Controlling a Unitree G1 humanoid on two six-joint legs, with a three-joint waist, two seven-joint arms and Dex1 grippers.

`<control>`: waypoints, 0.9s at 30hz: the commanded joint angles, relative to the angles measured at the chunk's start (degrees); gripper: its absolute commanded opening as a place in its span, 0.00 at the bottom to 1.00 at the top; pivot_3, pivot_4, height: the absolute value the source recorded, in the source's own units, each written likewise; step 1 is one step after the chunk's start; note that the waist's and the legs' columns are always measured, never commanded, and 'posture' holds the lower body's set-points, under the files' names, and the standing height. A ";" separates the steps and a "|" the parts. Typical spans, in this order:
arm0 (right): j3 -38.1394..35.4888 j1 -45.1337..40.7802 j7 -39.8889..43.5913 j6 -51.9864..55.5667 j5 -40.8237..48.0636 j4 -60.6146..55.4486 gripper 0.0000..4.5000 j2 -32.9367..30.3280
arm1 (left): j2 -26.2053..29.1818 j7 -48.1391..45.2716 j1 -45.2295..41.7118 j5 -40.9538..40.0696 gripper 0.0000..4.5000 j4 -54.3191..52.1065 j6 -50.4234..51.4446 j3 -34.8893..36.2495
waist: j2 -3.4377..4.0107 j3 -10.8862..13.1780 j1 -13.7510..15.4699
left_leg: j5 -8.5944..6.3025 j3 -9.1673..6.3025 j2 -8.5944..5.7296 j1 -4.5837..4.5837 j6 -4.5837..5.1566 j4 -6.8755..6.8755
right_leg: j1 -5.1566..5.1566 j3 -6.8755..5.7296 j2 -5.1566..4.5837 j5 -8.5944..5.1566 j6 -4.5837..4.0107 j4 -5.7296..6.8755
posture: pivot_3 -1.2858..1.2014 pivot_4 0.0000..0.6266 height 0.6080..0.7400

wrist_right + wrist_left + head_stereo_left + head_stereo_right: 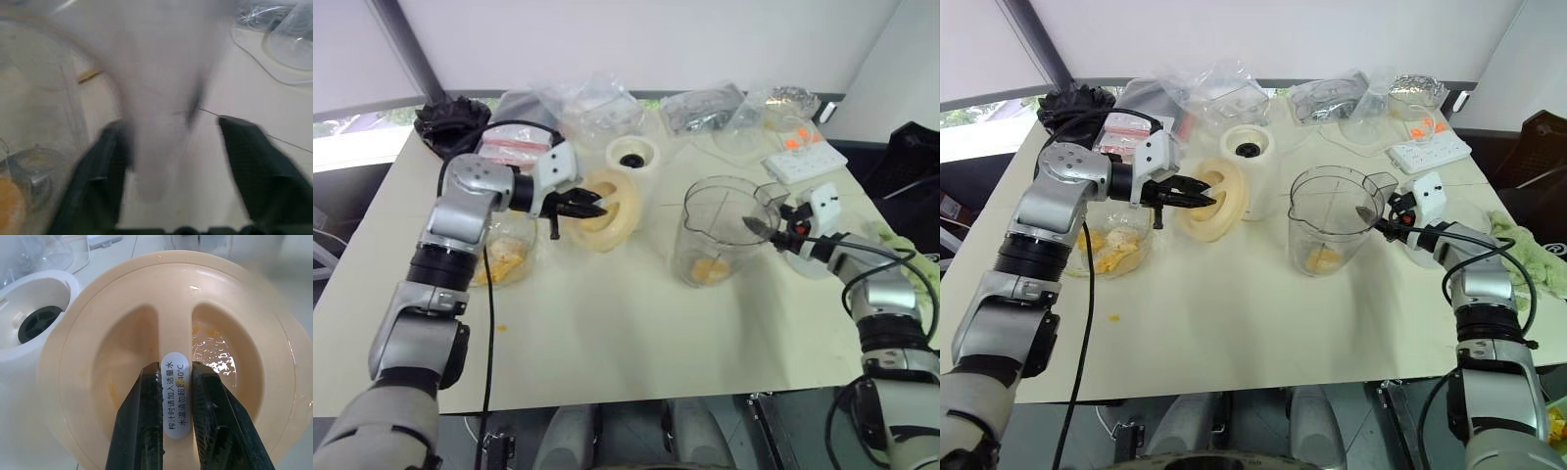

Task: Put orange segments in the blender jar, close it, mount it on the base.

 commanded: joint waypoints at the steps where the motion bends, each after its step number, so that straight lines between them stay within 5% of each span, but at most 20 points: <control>1: -2.20 -1.85 -1.27 -1.94 0.68 -0.75 0.20 0.27 | 1.09 0.41 -1.63 -2.10 0.05 -2.57 1.33 1.62 | 0.01 -0.01 0.00 | 0.00 0.02 0.00 0.01 0.00 0.00 | 0.00 0.02 -0.01 0.00 0.00 0.00 | 0.52 0.24 1.00; 10: -0.67 4.16 -6.57 5.25 3.23 -19.16 0.19 6.36 | 1.57 2.12 -12.41 -9.52 0.05 0.78 10.71 7.54 | -0.05 0.04 -0.48 | 0.00 0.02 0.02 0.05 0.00 -0.02 | -0.01 0.02 0.02 0.00 0.01 0.05 | 0.52 0.24 1.00; 17: 3.37 8.37 -18.85 13.33 0.38 -34.74 0.19 15.69 | -0.12 3.92 -18.46 -9.67 0.05 2.72 14.74 5.72 | -0.02 0.07 -1.26 | 0.01 0.05 0.02 0.07 -0.02 -0.06 | -0.08 0.05 0.02 0.00 0.01 0.19 | 0.52 0.24 1.00; 27: 10.64 8.76 -28.55 16.35 -8.58 -36.34 0.19 21.40 | -3.62 1.79 -18.97 -13.23 0.05 -5.57 24.79 1.85 | -0.04 0.08 -1.26 | 0.01 0.05 0.00 0.05 -0.02 -0.06 | -0.09 0.06 0.00 -0.01 0.01 0.17 | 0.52 0.24 1.00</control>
